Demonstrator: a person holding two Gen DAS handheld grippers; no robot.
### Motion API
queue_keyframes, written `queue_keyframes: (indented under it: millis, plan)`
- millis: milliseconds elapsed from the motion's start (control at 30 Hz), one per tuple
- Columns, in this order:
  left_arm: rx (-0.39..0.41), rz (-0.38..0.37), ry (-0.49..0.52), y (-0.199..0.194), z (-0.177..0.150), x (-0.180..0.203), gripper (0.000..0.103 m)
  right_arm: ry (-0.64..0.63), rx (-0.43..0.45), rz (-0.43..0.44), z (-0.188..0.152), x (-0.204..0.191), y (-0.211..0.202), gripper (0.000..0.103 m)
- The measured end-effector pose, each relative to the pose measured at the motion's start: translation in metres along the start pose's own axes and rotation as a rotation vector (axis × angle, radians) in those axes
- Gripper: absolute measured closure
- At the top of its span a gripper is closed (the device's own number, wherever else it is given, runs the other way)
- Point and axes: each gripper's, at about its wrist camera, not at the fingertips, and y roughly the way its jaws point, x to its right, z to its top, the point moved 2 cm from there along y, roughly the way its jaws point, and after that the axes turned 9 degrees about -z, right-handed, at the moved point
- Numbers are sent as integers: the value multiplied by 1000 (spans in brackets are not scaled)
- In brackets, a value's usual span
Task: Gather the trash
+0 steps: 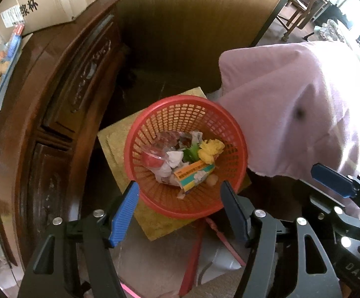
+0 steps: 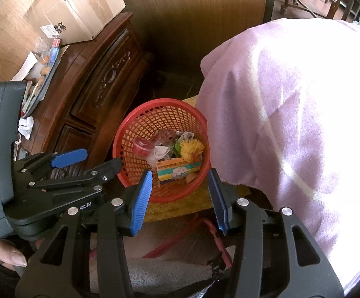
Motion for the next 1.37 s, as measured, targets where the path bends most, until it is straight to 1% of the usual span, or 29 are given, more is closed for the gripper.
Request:
queue_keyframes:
  millis: [300,400,667,933,1133,1233,1367]
  plan:
    - [12,18,12,-1,-1,2,36,-2,-6,-5,0,1,2,56]
    - [12,13,14,-1,-2,3,35,-4,-12,-8,-1,0,4,56]
    - [19,20,29,-2,-2,5,30,-5,-10,-14,0,-2,6,56]
    - [50,37,53,-6,-4,9,27,-6,-12,-17,-1,-1,7,56]
    - [33,33,51,-4,-3,9,26,-6,-10,-19,-1,0,7,56]
    - [21,35,37,-2,-3,8,26,-3,-7,-21,-1,1,6,51]
    - [11,34,29,1,-4,6,26,-4,-6,-24,-2,3,5,51]
